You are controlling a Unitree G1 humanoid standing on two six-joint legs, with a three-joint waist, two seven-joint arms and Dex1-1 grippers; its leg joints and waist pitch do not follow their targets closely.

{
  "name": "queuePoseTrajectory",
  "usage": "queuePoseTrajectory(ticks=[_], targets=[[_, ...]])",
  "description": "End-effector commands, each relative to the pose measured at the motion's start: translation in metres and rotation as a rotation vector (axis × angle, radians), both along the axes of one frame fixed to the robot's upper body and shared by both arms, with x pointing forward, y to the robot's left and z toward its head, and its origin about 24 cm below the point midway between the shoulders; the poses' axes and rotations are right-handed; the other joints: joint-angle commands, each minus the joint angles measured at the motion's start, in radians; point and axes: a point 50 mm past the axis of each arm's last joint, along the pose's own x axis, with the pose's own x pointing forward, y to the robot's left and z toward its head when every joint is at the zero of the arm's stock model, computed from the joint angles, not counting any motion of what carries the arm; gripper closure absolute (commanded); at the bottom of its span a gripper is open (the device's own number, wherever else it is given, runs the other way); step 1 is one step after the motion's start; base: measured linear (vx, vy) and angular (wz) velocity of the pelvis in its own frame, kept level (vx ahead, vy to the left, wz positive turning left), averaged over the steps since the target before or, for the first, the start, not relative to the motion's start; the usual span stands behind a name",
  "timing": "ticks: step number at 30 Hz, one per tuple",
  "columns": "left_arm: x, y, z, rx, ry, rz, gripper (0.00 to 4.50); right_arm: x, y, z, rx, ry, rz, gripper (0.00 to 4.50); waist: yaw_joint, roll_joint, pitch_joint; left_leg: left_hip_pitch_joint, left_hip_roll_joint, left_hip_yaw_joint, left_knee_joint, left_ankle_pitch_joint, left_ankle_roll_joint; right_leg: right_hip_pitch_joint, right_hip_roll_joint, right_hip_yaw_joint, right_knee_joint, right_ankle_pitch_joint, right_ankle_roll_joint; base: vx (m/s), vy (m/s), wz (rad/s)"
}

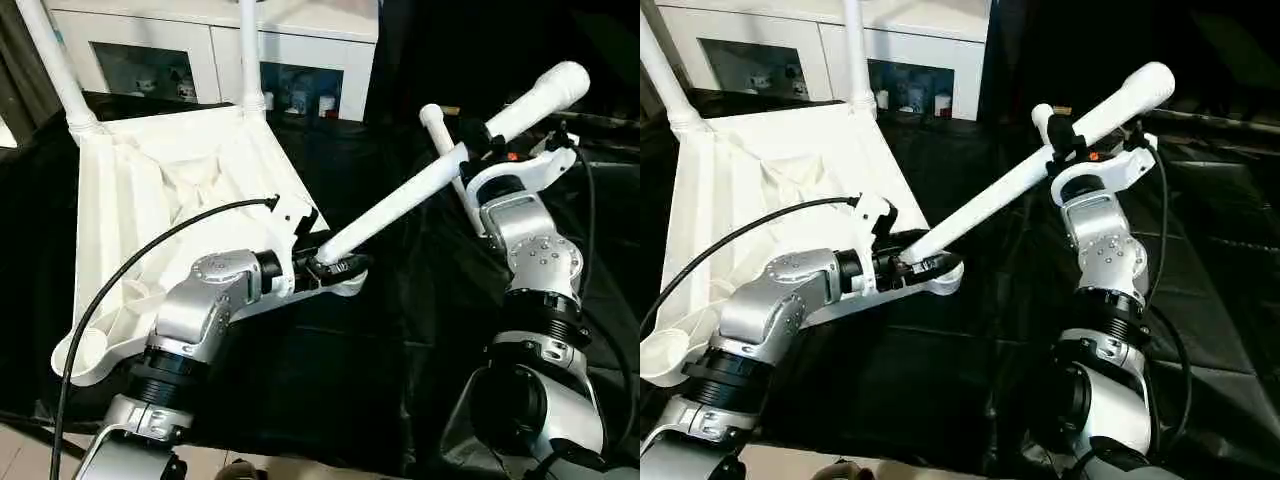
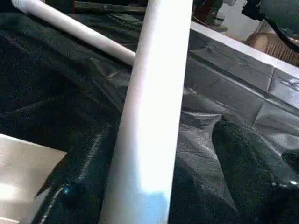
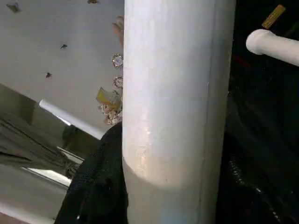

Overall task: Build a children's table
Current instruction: Insert table leg to table base

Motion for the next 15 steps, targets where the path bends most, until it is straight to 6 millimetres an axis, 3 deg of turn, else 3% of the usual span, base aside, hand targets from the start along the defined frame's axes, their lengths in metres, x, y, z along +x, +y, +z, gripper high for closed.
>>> queuePoseTrajectory(ticks=[1,10,14,15], targets=[[-0.0012,-0.0020,0.0033,-0.012,-0.007,-0.008,1.22,0.0022,0.0000,0.0081,0.003,-0.020,-0.010,2.75,-0.001,0.009,-0.076,0.026,0.054,-0.025,-0.065,-0.092,-0.006,0.053,-0.086,0.052,-0.065,-0.025,-0.177,0.000,0.000,0.00],[-0.0023,0.0004,0.0031,-0.022,0.001,-0.017,2.00,0.0032,0.0012,0.0086,0.005,-0.019,-0.004,2.75,-0.002,0.009,-0.075,0.026,0.053,-0.024,-0.066,-0.096,-0.004,0.052,-0.086,0.052,-0.067,-0.041,-0.174,0.000,0.000,0.00],[-0.0025,0.0013,0.0019,-0.019,0.002,-0.014,2.14,0.0034,0.0015,0.0087,0.007,-0.019,-0.004,2.75,-0.004,0.009,-0.075,0.025,0.054,-0.025,-0.066,-0.095,-0.006,0.052,-0.086,0.052,-0.066,-0.040,-0.173,0.000,0.000,0.00],[-0.0024,0.0014,0.0018,-0.018,0.001,-0.013,2.41,0.0034,0.0015,0.0087,0.007,-0.019,-0.004,2.75,-0.004,0.009,-0.075,0.025,0.053,-0.025,-0.066,-0.095,-0.006,0.053,-0.086,0.052,-0.066,-0.039,-0.173,0.000,0.000,0.00]])
